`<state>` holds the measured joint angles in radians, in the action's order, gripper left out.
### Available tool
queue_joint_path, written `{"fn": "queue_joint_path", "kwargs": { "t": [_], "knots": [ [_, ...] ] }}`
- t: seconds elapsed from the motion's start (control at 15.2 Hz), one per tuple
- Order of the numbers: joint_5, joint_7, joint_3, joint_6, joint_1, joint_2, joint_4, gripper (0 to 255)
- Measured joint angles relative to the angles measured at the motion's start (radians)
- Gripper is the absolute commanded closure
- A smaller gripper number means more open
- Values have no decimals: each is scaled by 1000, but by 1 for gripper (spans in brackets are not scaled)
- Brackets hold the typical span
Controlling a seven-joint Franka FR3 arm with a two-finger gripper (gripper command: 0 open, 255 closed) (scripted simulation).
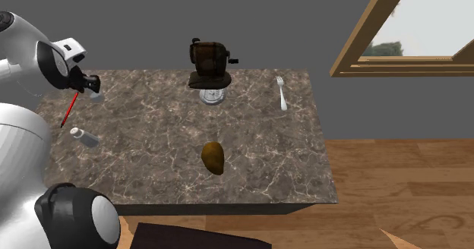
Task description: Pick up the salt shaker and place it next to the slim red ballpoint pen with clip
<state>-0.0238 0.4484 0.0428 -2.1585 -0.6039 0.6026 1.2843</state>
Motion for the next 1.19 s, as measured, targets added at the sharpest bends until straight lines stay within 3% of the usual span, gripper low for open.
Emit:
{"fn": "queue_joint_path", "kwargs": {
  "t": [0.33,0.59,1.19],
  "knots": [
    [-24,72,-1,91,-72,183,-273,255],
    [-28,83,-2,72,-82,222,-294,255],
    [-30,84,-4,-31,-78,242,-210,255]
  ]
}}
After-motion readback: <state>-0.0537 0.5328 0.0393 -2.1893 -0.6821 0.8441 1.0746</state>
